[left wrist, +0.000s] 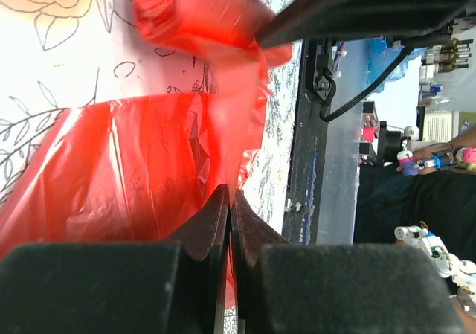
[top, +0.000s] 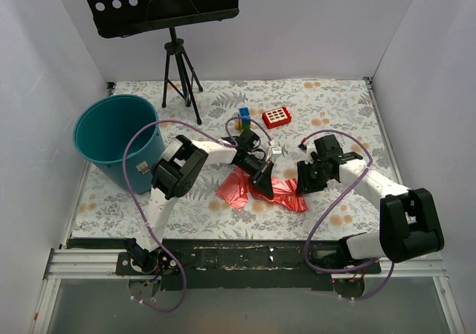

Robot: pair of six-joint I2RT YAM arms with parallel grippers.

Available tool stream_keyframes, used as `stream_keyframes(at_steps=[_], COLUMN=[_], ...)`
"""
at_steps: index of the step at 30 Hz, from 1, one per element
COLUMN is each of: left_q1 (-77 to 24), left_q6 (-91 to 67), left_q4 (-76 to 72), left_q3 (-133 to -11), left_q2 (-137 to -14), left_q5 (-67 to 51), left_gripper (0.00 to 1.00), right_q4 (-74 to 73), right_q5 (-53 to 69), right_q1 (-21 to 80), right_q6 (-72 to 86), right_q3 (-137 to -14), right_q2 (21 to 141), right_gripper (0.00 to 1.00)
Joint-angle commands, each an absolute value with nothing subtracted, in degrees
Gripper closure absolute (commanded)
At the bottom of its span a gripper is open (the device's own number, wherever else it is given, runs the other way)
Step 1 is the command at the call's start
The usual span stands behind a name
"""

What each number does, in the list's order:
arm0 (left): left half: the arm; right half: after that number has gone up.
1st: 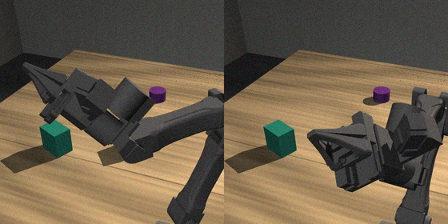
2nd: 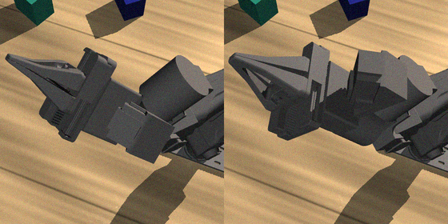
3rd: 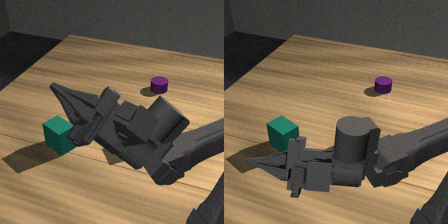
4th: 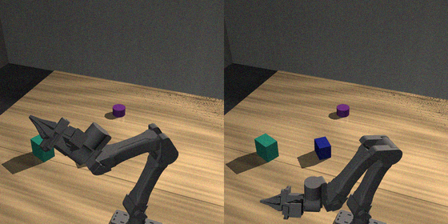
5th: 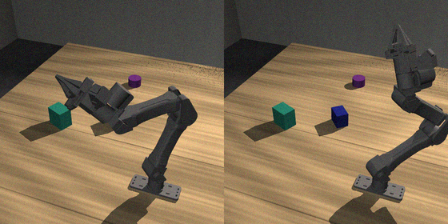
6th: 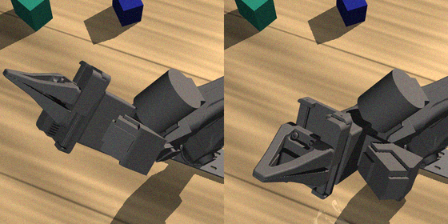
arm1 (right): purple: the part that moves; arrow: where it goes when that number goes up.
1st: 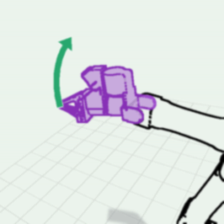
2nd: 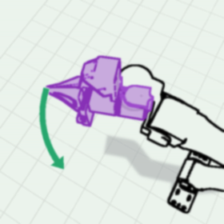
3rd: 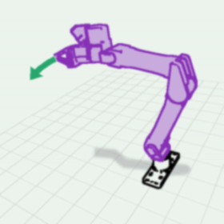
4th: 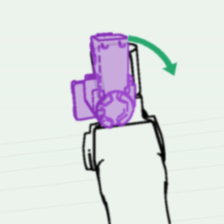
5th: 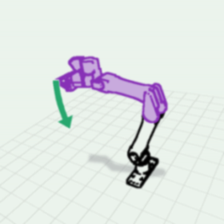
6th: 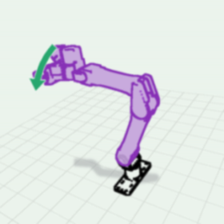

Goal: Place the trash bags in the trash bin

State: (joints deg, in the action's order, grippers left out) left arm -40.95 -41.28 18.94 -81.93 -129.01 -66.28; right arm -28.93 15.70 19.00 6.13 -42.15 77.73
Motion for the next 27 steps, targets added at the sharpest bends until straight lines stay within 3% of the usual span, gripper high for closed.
stream_keyframes(at_steps=[1,5,13,20,24,27], left_q1=[-39.64,-39.38,-39.29,-39.2,-39.02,-38.94], left_q6=[-38.15,-32.09,-26.46,-19.07,-19.51,-19.51], left_q4=[30.21,41.37,53.6,64.86,65.48,65.39], left_q3=[-86.38,-92.71,-98.0,-98.7,-99.22,-99.84], left_q2=[-128.32,-129.2,-129.99,-129.64,-129.38,-129.2], left_q5=[-64.95,-65.21,-65.57,-61.79,-60.03,-59.59], left_gripper=[1.0,1.0,1.0,1.0,1.0,1.0], right_q4=[-26.99,-25.75,-19.78,-18.63,-18.11,-17.58], right_q5=[17.22,20.3,18.28,18.37,21.69,22.33], right_q1=[15.04,14.15,14.06,14.15,14.15,14.94], right_q6=[6.68,5.98,6.85,7.21,7.03,6.5], right_q3=[-41.66,-41.84,-39.03,-39.64,-40.87,-41.4], right_q2=[76.73,76.38,76.2,78.48,79.28,79.8], right_gripper=[0.61,0.51,0.48,0.33,0.16,0.13])
